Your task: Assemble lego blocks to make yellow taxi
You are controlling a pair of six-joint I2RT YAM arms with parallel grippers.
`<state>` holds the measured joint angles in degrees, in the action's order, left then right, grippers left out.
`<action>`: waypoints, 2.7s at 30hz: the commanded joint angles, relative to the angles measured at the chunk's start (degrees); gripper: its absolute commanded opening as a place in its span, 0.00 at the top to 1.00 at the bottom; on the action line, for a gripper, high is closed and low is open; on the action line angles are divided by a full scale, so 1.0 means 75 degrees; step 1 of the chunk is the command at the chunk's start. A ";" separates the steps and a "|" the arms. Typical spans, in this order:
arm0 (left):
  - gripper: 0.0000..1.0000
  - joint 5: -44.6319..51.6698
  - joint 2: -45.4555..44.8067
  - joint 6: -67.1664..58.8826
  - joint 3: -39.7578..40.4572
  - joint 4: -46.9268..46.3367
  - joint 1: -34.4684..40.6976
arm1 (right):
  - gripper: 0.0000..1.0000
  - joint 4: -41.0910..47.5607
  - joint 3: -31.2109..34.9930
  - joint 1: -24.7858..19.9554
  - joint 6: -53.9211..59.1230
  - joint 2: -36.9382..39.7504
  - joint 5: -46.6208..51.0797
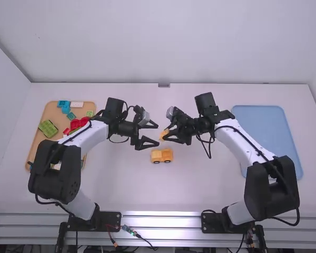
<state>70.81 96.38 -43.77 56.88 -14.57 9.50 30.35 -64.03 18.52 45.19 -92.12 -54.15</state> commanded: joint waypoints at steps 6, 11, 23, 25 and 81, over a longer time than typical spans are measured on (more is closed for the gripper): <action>0.08 0.0889 0.0038 -0.0828 0.0119 -0.0224 -0.0009 | 0.90 0.0469 -0.0332 0.0140 0.1271 0.0184 0.0061; 0.10 0.0388 0.0038 -0.0828 0.0108 -0.0224 0.0286 | 0.92 0.0446 -0.0332 0.0312 0.1215 0.0184 0.0058; 0.20 -0.0399 0.0038 -0.0717 0.0108 -0.0204 0.0583 | 0.94 0.0446 -0.0332 0.0259 0.1221 0.0184 0.0070; 0.26 -0.0510 0.0038 -0.0711 0.0108 -0.0207 0.0583 | 0.94 0.0446 -0.0332 0.0221 0.1239 0.0184 0.0026; 0.92 -0.0187 0.0038 -0.0621 0.0108 -0.0026 0.0592 | 0.70 0.0615 -0.0318 0.0236 0.1413 0.0184 -0.0012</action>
<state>67.68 96.40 -49.63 56.88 -14.55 14.11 34.74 -65.04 19.86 54.39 -92.12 -52.60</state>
